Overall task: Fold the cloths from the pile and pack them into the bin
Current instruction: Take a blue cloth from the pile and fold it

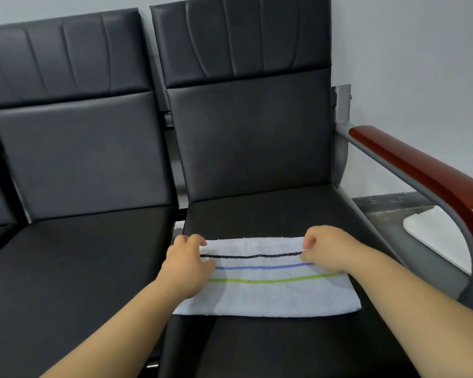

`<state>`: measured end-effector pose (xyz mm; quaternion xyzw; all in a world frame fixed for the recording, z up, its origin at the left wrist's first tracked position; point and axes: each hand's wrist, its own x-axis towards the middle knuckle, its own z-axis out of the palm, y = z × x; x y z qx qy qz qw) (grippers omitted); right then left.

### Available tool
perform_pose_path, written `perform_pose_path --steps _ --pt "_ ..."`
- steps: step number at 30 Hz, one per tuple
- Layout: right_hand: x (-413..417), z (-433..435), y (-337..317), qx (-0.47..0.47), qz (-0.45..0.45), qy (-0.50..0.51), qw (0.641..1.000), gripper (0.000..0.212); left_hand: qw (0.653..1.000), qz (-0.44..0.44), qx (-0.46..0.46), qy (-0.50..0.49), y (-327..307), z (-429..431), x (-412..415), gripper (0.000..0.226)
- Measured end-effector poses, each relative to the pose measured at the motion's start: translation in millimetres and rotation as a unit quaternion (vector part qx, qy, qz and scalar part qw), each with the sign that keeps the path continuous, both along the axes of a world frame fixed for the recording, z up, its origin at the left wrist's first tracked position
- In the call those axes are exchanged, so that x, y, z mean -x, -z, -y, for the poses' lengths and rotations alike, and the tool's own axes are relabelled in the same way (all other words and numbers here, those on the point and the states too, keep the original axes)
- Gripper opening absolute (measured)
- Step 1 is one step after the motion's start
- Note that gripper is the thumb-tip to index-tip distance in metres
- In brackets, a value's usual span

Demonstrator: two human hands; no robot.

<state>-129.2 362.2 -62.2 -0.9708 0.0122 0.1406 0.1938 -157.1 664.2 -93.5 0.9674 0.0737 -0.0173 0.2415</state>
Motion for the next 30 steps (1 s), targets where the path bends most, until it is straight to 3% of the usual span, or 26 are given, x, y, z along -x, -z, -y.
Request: perform_pose_path --steps 4,7,9,13,15,18,21,23,25,27,30 --pt "12 -7 1 0.033 -0.043 -0.057 0.997 0.023 0.991 -0.044 0.006 0.128 -5 29 25 0.028" --pt "19 -10 -1 0.083 -0.057 -0.072 0.992 0.024 0.974 -0.072 -0.042 0.21 -4 44 35 0.024" --pt "24 -14 0 0.124 -0.066 -0.079 0.987 0.013 0.973 -0.062 -0.082 0.208 -2 46 30 0.029" --pt "39 -29 -1 0.194 -0.106 -0.143 0.965 0.023 0.967 -0.057 -0.193 0.159 6 41 17 0.05" --pt "47 -38 0 0.175 -0.116 -0.171 0.963 0.022 0.975 -0.071 -0.187 0.1 7 38 16 0.048" --pt "54 -44 0 0.097 -0.099 -0.175 0.975 0.032 0.993 -0.079 -0.082 0.037 7 35 19 0.046" --pt "59 -42 -4 0.024 -0.092 -0.175 0.98 0.03 0.983 -0.078 0.158 0.05 2 41 34 0.046" --pt "61 -39 -8 0.013 -0.094 -0.185 0.978 0.029 0.933 -0.148 0.322 0.059 -6 49 54 0.046" --pt "62 -37 -13 0.011 -0.112 -0.2 0.973 0.033 0.868 -0.24 0.429 0.067 -13 54 70 0.053" --pt "64 -37 -16 0.002 -0.147 -0.217 0.965 0.038 0.823 -0.289 0.482 0.083 -18 53 78 0.063" --pt "66 -38 -21 0.013 -0.188 -0.234 0.954 0.059 0.788 -0.281 0.537 0.11 -23 46 77 0.067"
